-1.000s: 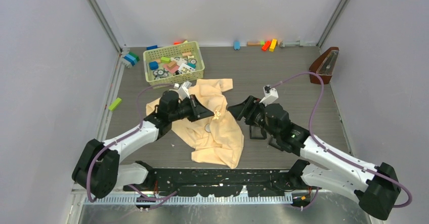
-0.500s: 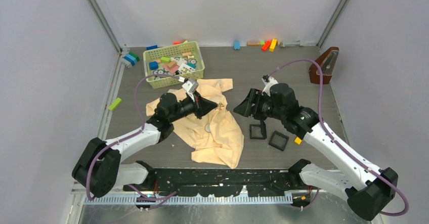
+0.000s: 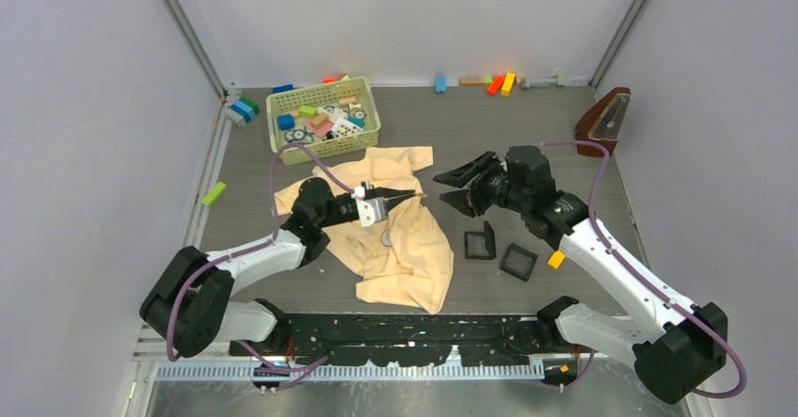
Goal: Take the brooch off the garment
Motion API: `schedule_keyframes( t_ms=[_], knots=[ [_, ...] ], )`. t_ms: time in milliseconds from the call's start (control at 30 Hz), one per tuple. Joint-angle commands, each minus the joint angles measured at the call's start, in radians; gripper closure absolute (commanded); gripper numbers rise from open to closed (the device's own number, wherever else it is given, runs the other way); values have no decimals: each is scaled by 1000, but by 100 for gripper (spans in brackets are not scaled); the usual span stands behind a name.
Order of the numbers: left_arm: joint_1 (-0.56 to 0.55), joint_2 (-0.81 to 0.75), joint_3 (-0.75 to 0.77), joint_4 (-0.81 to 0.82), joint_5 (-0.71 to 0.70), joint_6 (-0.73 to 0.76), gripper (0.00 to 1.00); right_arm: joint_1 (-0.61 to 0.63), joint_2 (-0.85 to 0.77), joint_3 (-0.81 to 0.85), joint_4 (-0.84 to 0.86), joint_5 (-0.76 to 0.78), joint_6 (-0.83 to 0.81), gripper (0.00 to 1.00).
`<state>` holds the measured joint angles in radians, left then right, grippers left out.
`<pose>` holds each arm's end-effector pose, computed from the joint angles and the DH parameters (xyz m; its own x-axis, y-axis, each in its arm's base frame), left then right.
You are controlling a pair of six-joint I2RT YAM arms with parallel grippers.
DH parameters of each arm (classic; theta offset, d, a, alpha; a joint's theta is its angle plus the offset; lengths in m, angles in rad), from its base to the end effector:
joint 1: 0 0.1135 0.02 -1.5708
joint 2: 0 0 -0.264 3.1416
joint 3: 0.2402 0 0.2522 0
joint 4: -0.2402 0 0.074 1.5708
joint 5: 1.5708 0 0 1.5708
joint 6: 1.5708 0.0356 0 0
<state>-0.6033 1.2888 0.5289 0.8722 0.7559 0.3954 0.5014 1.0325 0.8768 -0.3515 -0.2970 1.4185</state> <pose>0.2041 -0.1703 0.2530 0.4604 0.0232 -0.8874 0.8634 0.2206 0.4537 0.1970 0.1199 0.3090 -0.7406 0.6719 0.0079 0.3173 0.3393 0.8856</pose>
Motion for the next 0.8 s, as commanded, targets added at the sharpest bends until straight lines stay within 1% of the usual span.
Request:
schedule_keyframes(
  t_ms=[0, 100, 400, 500, 567, 667, 767],
  knots=[
    [-45, 11, 25, 68, 1, 273, 100, -1, -1, -47, 184, 13, 309, 48],
    [-68, 19, 27, 68, -30, 326, 100, 3, 31, -36, 180, 5, 314, 48],
    [-101, 24, 33, 68, -92, 384, 100, 7, 51, -40, 135, 44, 281, 48],
    [-102, 20, 34, 59, -112, 409, 100, 6, 31, -23, 43, 125, 217, 48],
    [-103, 18, 41, 41, -114, 420, 100, 6, 20, -30, 40, 139, 203, 48],
    [-104, 22, 50, 34, -113, 428, 100, 6, 44, -46, 81, 72, 223, 48],
    [-108, 29, 60, 34, -111, 430, 100, 14, 67, -56, 128, 47, 232, 49]
  ],
)
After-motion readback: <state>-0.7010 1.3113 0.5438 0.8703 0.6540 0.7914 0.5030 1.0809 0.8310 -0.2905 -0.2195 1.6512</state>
